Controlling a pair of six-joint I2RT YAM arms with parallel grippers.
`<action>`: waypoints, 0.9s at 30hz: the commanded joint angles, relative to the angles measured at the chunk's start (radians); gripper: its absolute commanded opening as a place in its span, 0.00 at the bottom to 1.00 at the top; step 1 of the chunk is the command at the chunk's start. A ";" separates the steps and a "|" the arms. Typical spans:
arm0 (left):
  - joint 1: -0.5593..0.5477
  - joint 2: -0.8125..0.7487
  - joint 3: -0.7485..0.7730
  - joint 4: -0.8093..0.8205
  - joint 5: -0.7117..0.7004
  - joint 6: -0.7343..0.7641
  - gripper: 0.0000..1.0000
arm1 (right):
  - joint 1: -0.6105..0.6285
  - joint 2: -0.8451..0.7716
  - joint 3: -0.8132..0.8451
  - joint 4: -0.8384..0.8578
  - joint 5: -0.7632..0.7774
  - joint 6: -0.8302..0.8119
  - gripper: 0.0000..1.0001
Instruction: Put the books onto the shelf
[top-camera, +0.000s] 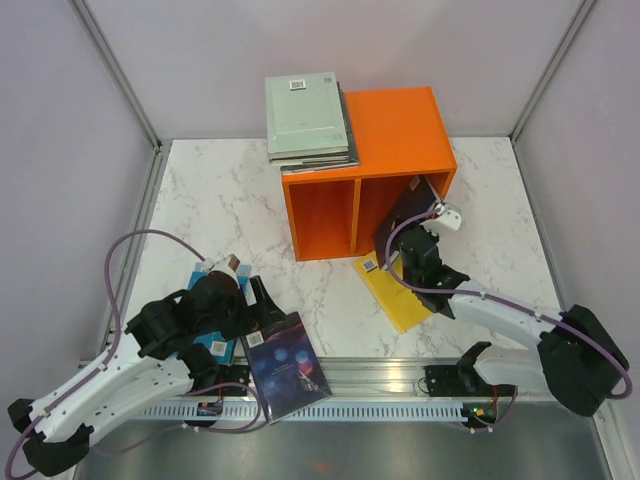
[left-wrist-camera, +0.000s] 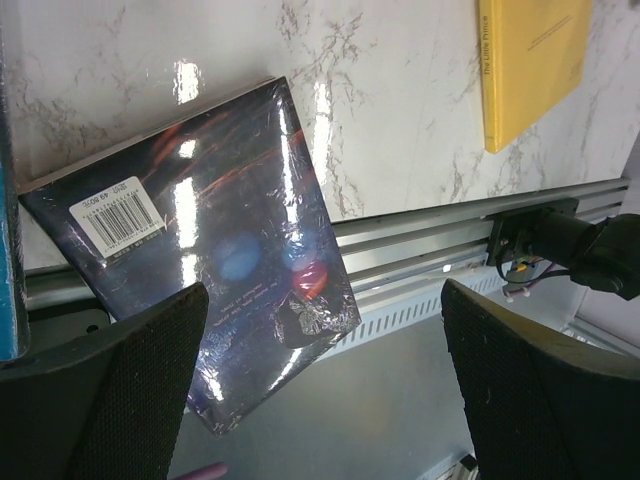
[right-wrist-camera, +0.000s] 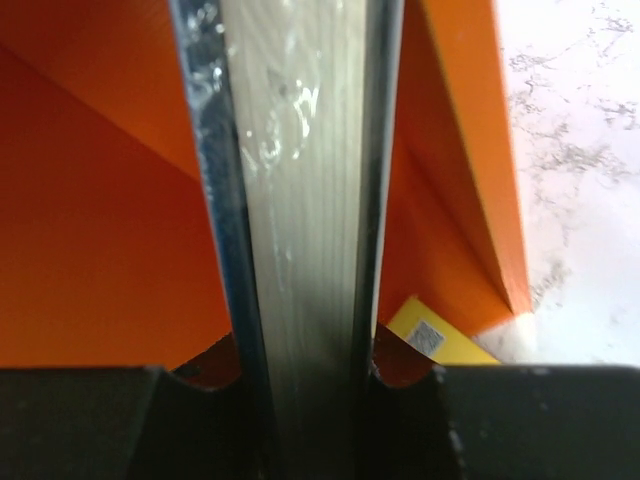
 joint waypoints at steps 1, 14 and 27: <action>-0.003 -0.056 -0.022 -0.031 -0.053 0.027 1.00 | -0.049 0.080 -0.020 0.393 0.248 0.014 0.00; -0.003 -0.156 -0.021 -0.051 -0.102 0.029 1.00 | -0.122 0.568 -0.043 0.872 0.279 0.040 0.00; -0.005 -0.220 0.005 -0.147 -0.121 -0.012 1.00 | -0.141 0.718 -0.018 0.857 0.233 0.097 0.33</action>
